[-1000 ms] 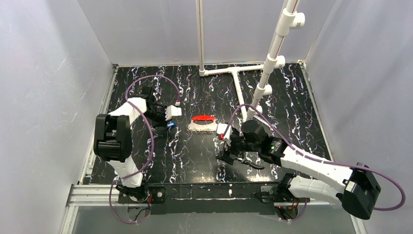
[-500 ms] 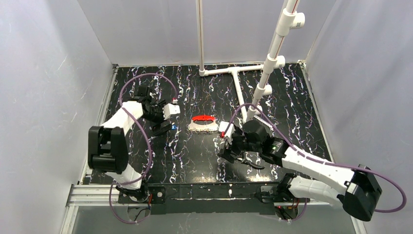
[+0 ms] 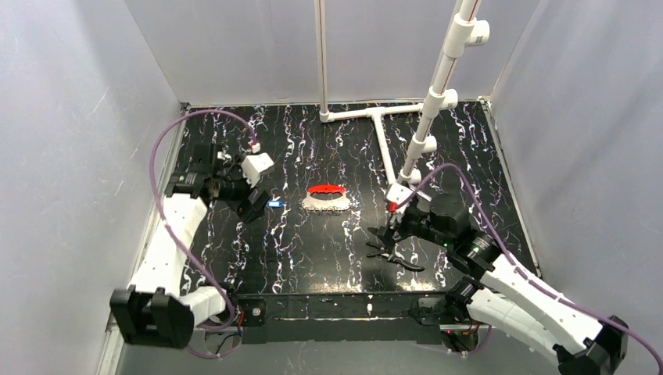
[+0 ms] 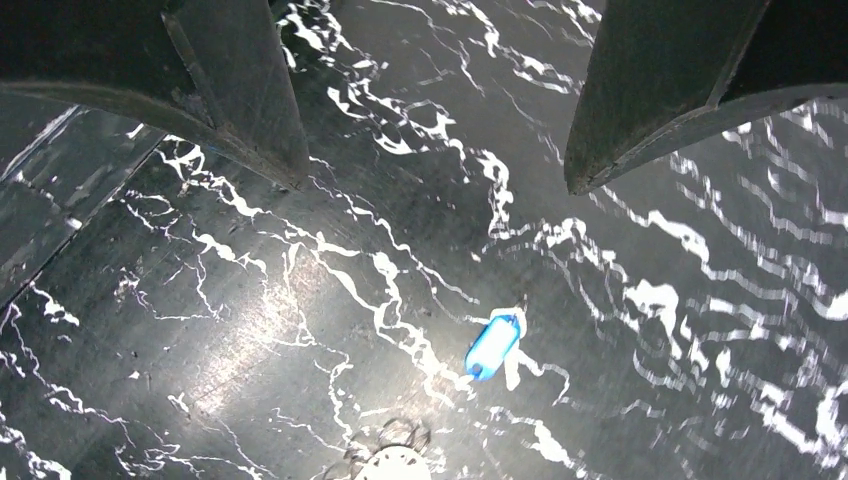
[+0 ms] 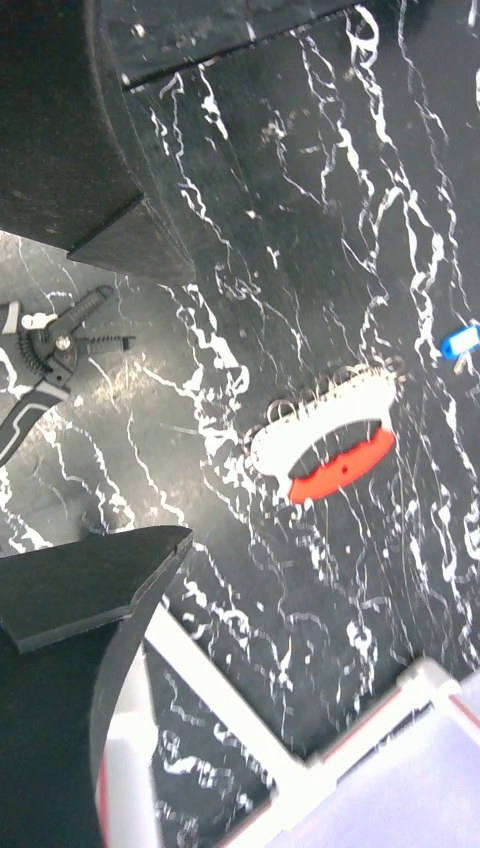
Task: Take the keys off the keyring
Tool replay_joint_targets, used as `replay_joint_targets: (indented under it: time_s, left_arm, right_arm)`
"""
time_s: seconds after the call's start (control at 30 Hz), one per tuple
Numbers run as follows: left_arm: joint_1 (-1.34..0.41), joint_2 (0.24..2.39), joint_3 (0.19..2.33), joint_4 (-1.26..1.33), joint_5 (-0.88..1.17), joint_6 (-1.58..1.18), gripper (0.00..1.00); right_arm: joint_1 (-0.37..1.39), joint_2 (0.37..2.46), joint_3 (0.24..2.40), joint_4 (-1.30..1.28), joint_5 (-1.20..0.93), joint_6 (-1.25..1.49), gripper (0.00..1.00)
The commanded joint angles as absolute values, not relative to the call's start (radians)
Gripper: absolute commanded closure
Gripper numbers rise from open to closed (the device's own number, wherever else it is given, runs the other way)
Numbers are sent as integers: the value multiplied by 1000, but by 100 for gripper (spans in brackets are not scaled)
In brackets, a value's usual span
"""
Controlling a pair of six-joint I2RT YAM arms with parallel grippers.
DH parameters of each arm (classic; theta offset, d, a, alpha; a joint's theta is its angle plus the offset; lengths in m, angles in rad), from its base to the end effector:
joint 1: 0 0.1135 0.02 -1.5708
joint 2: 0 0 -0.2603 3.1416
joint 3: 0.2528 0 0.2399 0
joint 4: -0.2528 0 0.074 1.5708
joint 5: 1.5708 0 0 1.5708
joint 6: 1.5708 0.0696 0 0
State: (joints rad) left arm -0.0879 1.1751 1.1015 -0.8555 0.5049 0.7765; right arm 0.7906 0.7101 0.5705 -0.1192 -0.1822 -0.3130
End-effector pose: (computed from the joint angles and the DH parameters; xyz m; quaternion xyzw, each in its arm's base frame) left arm 0.2326 -0.0543 0.2884 0.4564 0.8014 -0.1200 0.3675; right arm 0.1308 0.1501 0.2738 -0.4609 0.6429 0.2137 0.5731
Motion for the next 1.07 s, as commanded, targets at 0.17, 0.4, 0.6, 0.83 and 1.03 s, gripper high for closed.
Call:
replay_joint_targets:
  time_s: [0.17, 0.4, 0.6, 0.83, 1.03]
  left_arm:
    - [-84, 751, 904, -821, 290, 506, 2]
    - [-84, 473, 791, -770, 203, 427, 2]
    - [-84, 271, 711, -711, 106, 395, 2]
    - [-84, 127, 652, -666, -18, 342, 2]
    - [-84, 56, 618, -629, -78, 319, 2]
  right_arm:
    - [618, 485, 526, -142, -225, -249, 2]
    - [468, 317, 530, -219, -233, -202, 2]
    - [338, 197, 551, -288, -156, -167, 2]
    - [222, 73, 559, -331, -102, -158, 2]
    - [195, 38, 564, -333, -51, -144, 2]
